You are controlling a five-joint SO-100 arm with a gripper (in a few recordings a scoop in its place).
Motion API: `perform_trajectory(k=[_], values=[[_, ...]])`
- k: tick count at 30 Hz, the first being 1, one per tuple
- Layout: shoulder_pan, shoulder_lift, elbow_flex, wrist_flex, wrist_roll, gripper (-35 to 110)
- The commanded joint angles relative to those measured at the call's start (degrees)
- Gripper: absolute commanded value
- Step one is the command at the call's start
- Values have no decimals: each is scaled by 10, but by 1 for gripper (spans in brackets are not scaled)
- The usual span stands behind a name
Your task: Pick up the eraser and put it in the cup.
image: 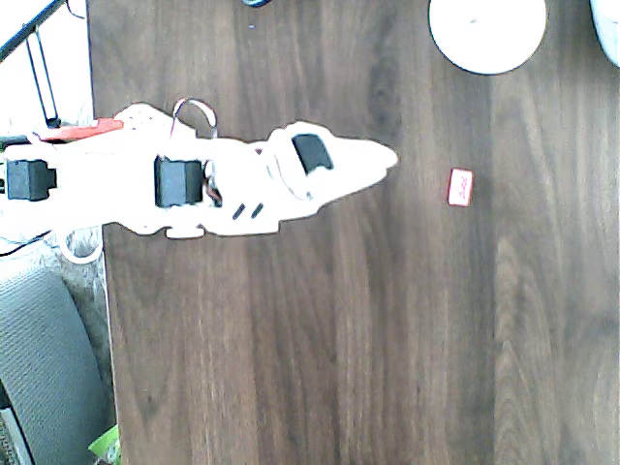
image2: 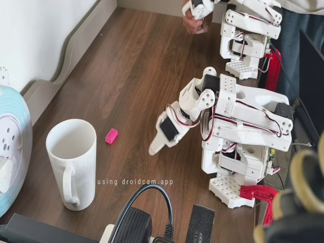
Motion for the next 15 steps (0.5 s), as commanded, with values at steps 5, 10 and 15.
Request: perform_trajectory(k=[5, 10, 15], values=[[79, -353, -287, 23, 176, 24], [65, -520, -338, 22, 195, 26], [13, -614, -354, 45, 213, 26]])
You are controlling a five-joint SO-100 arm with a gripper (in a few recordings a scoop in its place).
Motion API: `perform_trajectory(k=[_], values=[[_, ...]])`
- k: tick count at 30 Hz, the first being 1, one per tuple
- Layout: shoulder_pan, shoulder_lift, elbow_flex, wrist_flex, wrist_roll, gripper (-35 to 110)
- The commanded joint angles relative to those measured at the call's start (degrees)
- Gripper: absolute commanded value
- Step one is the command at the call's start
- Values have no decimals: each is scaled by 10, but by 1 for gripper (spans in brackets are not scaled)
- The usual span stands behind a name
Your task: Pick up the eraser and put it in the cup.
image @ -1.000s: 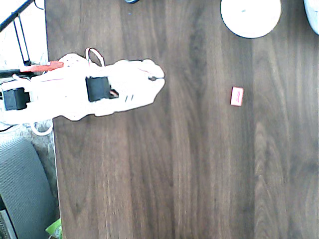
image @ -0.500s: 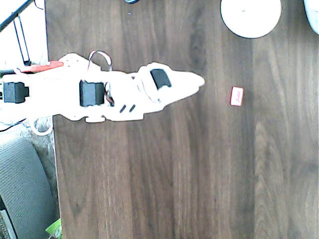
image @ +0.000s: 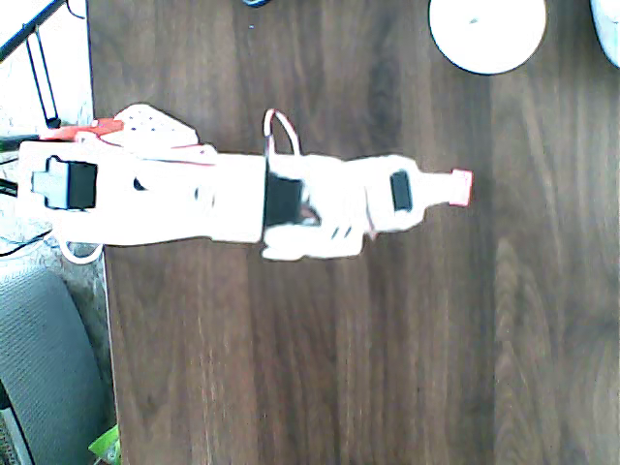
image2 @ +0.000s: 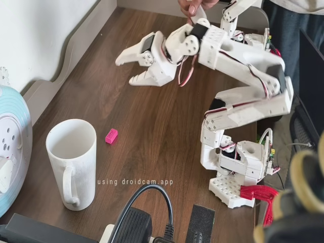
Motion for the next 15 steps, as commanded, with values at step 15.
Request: perform_trajectory(k=[15], values=[[62, -374, -336, 147, 113, 25]])
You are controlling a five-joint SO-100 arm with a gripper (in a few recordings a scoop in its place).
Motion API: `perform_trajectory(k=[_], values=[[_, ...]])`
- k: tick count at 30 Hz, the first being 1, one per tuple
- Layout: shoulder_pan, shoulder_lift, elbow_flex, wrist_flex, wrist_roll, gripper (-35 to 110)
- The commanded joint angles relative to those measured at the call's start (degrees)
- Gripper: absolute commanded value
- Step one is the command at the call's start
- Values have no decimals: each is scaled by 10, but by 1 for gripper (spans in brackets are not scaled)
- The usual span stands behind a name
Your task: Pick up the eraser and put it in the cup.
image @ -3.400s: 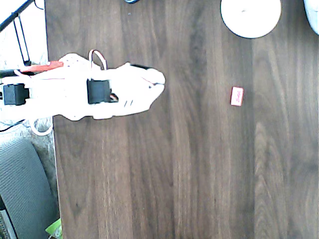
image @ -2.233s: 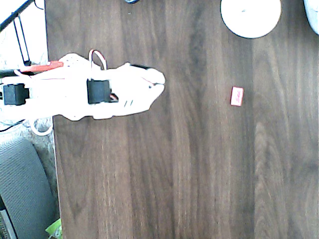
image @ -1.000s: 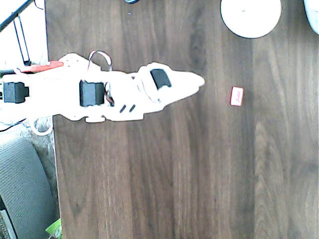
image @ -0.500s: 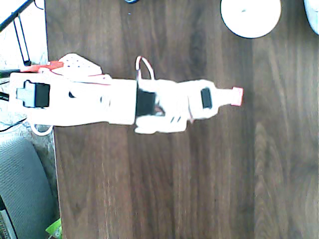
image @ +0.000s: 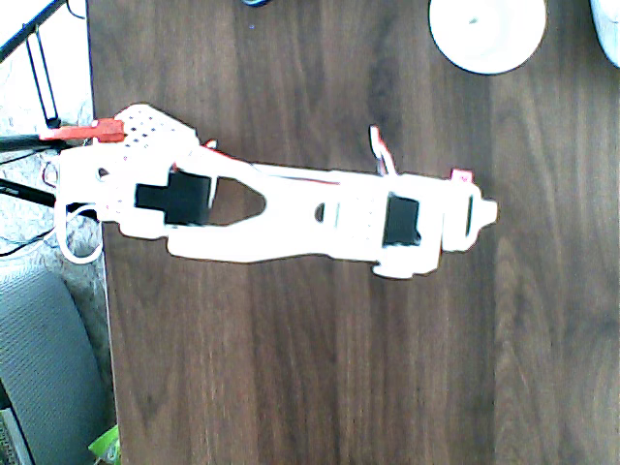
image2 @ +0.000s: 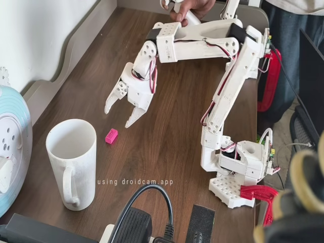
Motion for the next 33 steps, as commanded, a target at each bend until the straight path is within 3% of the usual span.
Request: perform_trajectory(k=[1, 27, 33], values=[[18, -5, -31, 50, -3, 25], [-6, -163, -164, 147, 29, 25], [-11, -198, -188, 147, 22, 17]])
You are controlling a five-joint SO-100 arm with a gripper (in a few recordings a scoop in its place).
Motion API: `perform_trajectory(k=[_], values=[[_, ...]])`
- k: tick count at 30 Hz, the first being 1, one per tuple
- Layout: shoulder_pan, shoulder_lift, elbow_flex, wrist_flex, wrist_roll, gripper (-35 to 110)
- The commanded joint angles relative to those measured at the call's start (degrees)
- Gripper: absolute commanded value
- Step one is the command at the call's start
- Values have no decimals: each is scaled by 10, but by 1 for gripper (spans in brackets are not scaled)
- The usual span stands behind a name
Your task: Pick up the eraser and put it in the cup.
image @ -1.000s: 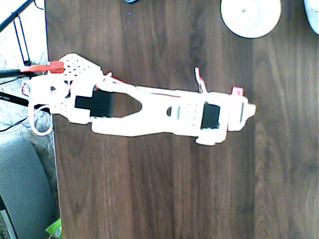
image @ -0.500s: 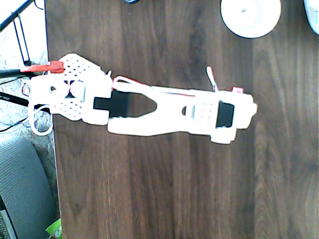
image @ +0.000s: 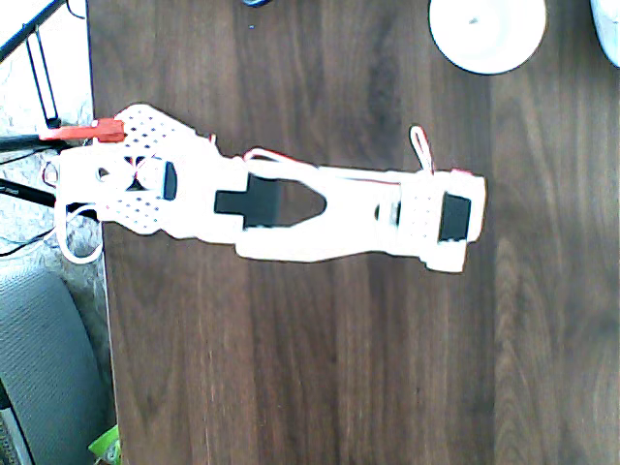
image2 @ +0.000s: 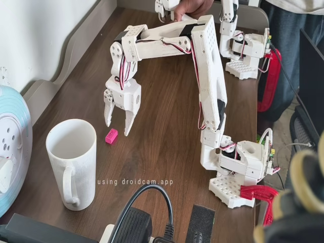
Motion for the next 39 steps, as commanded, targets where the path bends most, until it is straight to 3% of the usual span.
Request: perform_trajectory(k=[1, 6, 12, 23, 39], values=[[1, 0, -27, 22, -2, 14], [3, -29, -54, 31, -48, 0], [-4, 4, -91, 58, -84, 0], [-103, 260, -96, 26, -219, 0], [-192, 381, -88, -14, -344, 0]])
